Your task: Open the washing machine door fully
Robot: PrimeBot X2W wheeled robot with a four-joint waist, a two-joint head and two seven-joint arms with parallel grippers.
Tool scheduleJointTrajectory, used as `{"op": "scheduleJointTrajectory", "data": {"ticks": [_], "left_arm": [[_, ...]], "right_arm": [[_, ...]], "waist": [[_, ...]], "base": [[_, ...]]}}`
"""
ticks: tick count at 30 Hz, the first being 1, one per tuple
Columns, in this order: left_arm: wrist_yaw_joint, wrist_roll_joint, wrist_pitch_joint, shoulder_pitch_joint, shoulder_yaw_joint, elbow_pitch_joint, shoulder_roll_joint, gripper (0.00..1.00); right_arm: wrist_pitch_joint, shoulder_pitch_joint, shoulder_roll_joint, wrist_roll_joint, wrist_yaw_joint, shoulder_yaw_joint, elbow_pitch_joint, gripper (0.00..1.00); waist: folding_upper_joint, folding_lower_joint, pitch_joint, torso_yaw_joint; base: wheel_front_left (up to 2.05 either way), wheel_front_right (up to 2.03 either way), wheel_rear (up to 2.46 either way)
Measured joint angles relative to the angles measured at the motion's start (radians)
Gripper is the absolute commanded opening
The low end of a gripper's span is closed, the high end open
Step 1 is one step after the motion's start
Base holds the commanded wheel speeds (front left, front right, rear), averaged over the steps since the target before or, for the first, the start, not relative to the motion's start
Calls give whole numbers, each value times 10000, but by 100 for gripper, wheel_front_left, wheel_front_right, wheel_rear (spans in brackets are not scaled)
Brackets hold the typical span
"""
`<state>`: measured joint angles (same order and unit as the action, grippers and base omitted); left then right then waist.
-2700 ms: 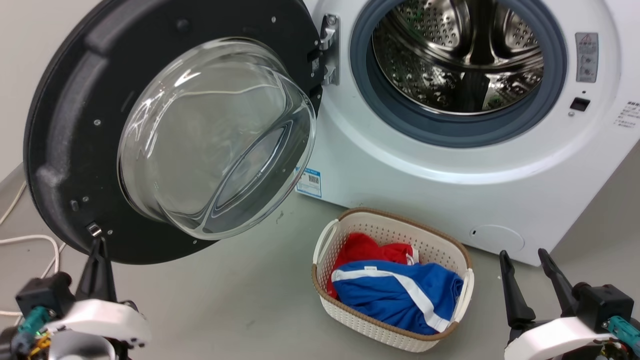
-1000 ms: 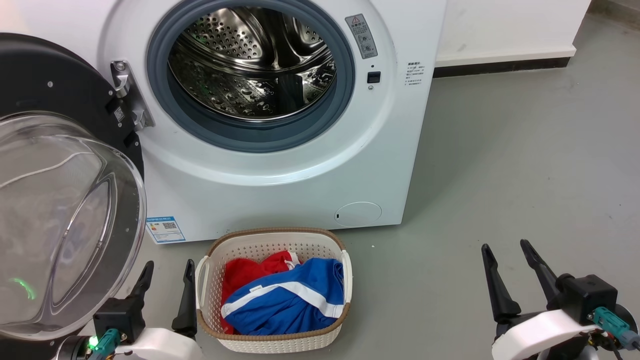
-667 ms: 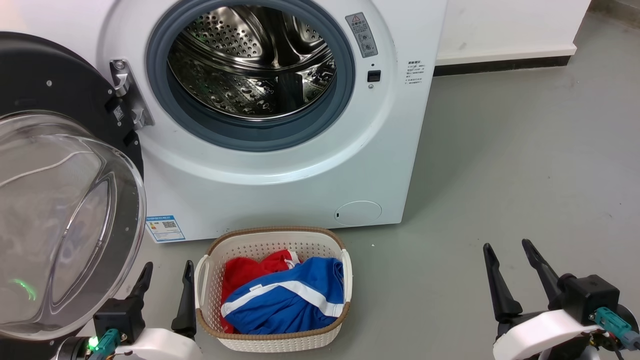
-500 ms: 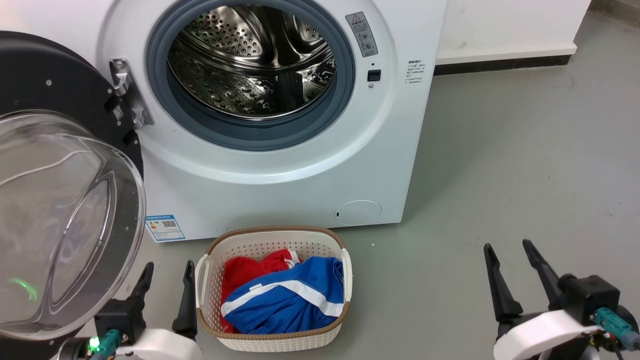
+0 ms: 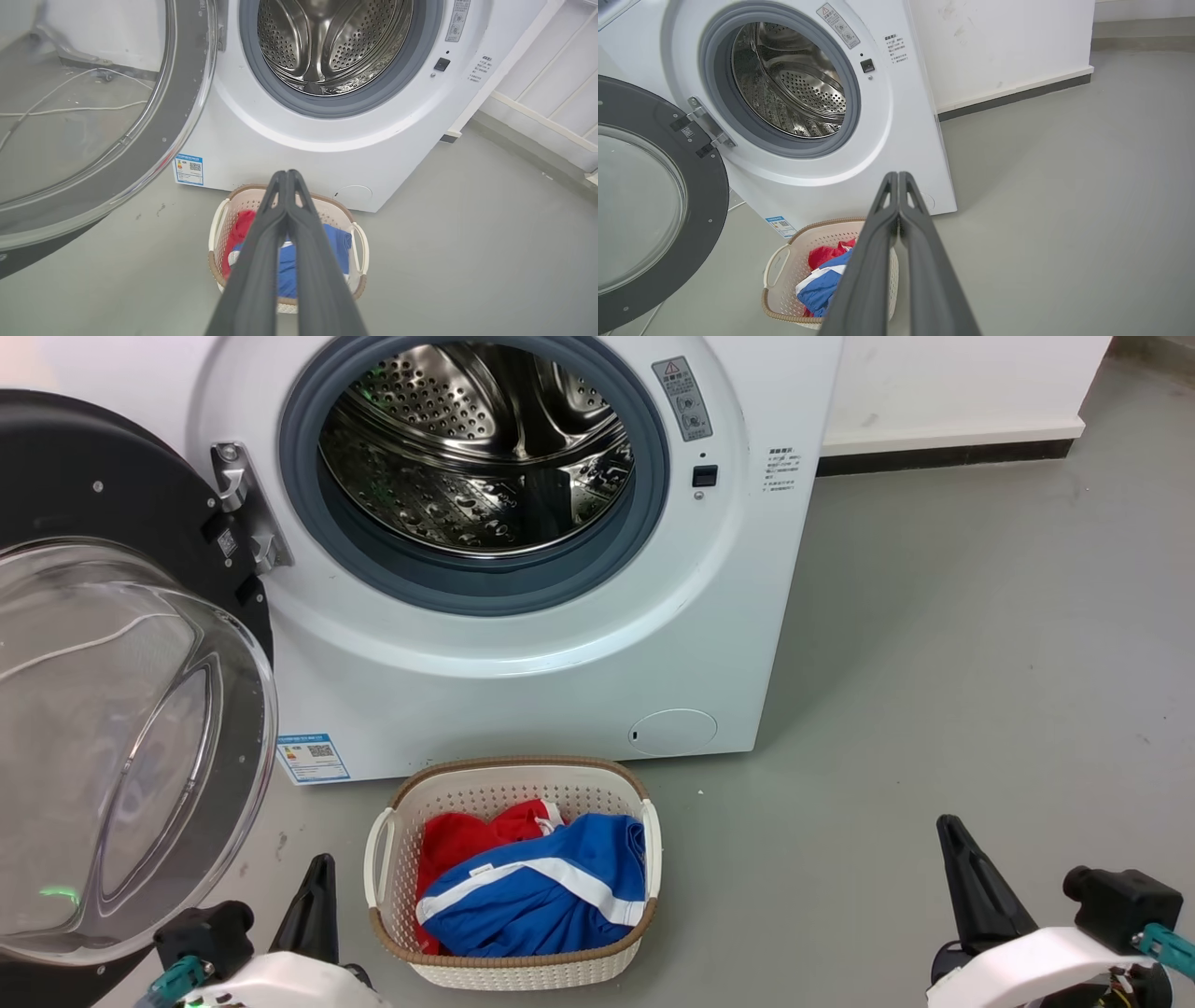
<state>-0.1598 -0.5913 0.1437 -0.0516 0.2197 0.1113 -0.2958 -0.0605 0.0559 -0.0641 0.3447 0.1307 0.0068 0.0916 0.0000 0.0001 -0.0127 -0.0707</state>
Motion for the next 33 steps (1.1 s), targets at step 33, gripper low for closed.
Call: {"op": "scheduleJointTrajectory", "data": {"ticks": [33], "left_arm": [[1164, -4209, -951, 616, -1248, 579, 913, 0]], "right_arm": [[593, -620, -23, 5225, 0, -343, 617, 0]], "waist": [[1, 0, 44, 203]], "base": [[0, 0, 0]]}}
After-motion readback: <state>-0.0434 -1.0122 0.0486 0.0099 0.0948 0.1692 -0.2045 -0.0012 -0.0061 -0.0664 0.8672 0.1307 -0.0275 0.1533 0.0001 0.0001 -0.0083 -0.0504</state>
